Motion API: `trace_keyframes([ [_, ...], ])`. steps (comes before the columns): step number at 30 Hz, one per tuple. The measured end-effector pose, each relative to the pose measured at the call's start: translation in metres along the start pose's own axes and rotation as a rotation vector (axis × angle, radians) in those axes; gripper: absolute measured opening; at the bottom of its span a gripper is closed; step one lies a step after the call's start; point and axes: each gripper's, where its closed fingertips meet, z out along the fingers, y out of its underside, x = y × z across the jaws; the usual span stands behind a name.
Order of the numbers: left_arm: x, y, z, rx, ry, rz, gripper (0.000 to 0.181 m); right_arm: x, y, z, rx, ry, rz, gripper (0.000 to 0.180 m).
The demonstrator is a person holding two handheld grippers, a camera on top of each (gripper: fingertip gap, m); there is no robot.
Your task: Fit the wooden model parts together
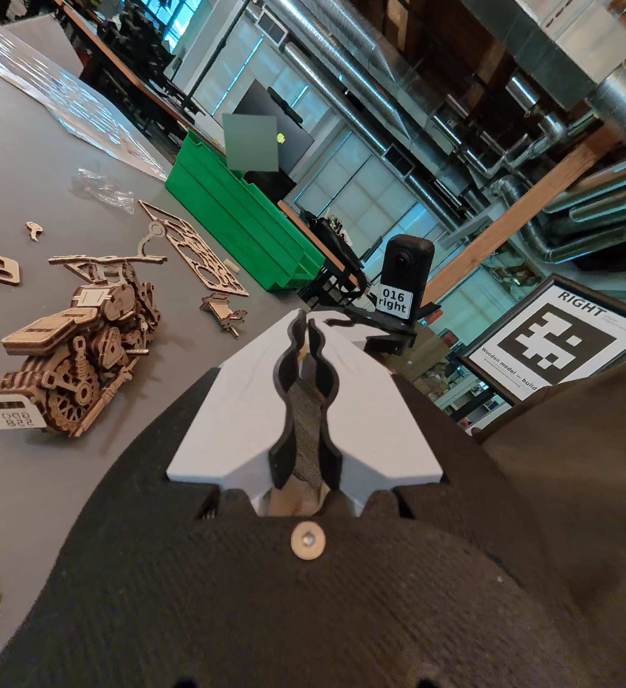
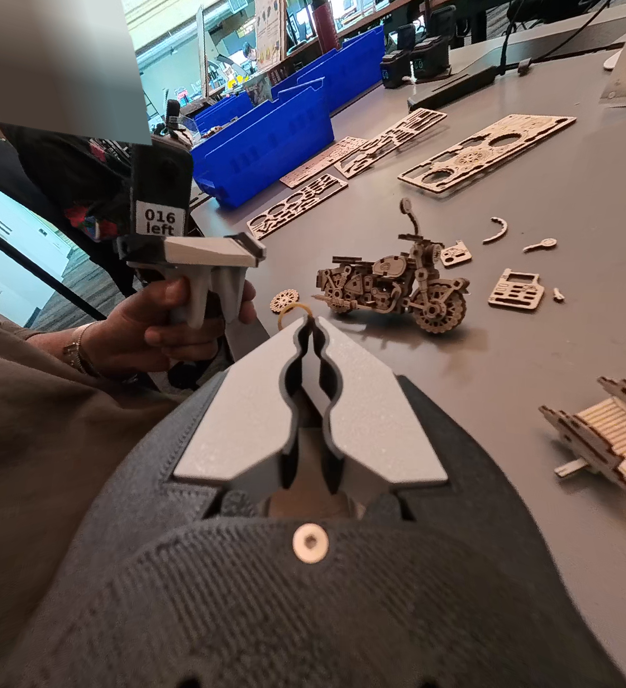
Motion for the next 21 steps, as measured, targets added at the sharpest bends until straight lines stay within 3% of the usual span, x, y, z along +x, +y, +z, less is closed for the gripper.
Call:
trace_keyframes([
  [15, -0.007, -0.005, -0.003, 0.006, -0.001, -0.037, 0.005, -0.001, 0.0, -0.001, -0.001, -0.016, 0.027, 0.0],
  [21, -0.011, -0.023, -0.015, 0.046, -0.044, -0.018, 0.01, 0.002, 0.002, 0.0, -0.003, -0.017, 0.038, 0.0],
])
